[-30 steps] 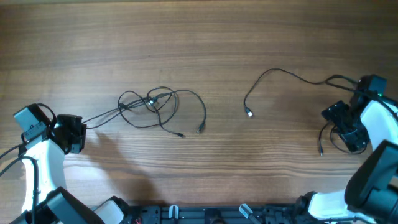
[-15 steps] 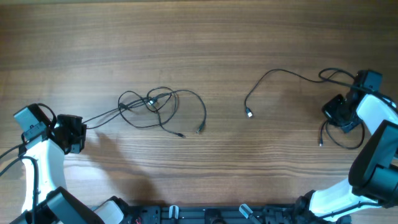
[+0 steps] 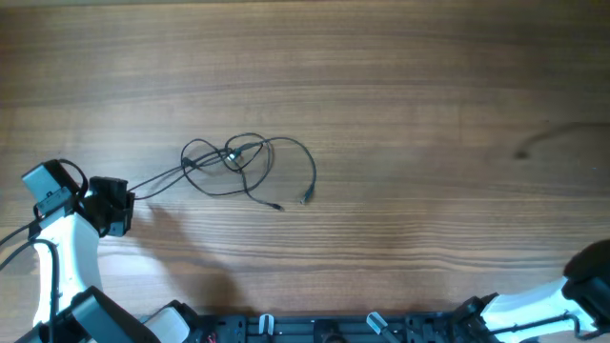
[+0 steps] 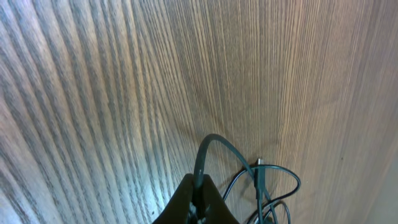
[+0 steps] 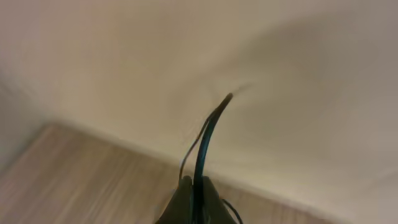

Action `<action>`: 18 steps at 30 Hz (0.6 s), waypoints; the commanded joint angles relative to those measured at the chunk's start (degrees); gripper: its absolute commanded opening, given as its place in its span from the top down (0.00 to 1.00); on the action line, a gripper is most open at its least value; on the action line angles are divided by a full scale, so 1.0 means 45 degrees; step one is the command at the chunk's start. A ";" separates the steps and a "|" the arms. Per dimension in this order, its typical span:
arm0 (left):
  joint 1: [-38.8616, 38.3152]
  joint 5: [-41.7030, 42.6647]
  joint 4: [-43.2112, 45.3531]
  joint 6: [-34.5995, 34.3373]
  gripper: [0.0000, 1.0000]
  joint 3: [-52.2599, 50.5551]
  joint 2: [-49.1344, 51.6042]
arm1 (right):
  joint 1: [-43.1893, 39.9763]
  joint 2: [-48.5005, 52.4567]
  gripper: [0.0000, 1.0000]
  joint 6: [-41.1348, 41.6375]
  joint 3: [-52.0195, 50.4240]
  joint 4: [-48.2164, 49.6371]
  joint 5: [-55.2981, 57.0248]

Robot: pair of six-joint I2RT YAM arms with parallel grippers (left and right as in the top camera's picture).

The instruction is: Untangle cables

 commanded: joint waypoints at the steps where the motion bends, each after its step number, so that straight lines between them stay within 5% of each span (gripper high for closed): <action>1: 0.0000 -0.0112 0.0029 0.0248 0.96 -0.0058 -0.0155 | -0.0330 -0.0005 0.96 -0.2433 0.0486 0.0520 0.0607; 7: 0.0000 -0.0112 0.0024 0.0248 0.96 -0.0058 -0.0155 | -0.0408 0.0714 0.96 -0.3395 -0.0651 0.0500 -0.0860; 16: -0.0651 0.1511 0.0024 0.0248 0.96 -0.0058 -0.0155 | -0.0413 0.3570 0.95 -0.2210 -0.3313 -0.0068 -0.0962; 17: -0.0903 0.1506 0.0029 0.0248 0.96 -0.0058 -0.0155 | -0.0413 0.3813 0.89 -0.2079 -0.3313 -0.0170 -0.0967; 18: -0.1171 0.1506 0.0034 0.0248 0.96 -0.0058 -0.0155 | -0.0413 0.3973 0.70 -0.1914 -0.3313 -0.0238 -0.0933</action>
